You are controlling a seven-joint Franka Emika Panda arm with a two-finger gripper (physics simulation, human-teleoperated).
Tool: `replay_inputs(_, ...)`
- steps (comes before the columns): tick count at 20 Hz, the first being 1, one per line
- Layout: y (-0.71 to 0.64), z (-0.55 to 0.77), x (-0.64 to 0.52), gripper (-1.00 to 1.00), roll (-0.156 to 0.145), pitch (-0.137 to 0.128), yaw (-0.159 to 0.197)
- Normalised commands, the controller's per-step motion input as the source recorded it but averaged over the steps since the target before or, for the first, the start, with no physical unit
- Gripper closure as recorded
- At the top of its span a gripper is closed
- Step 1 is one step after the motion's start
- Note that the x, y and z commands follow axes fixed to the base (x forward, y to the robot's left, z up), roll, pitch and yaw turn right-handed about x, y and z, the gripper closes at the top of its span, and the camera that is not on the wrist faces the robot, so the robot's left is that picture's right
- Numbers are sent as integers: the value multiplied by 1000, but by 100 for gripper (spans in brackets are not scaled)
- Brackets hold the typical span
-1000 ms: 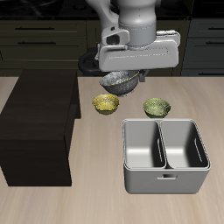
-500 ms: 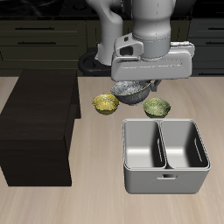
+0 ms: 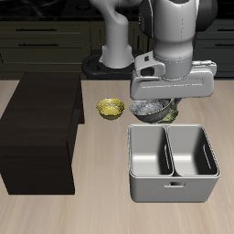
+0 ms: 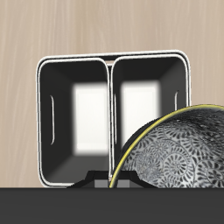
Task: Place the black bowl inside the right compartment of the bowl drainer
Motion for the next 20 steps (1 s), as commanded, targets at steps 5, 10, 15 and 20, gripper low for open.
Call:
replay_inputs(5,3,-305,79,100,-4,38,6)
replay_inputs(10,7,-351,102,100,-3,51,0)
replay_inputs(15,-3,-204,8,100,-1,1,26)
replay_inputs(20,-60,-189,16,-100,-3,43,-15)
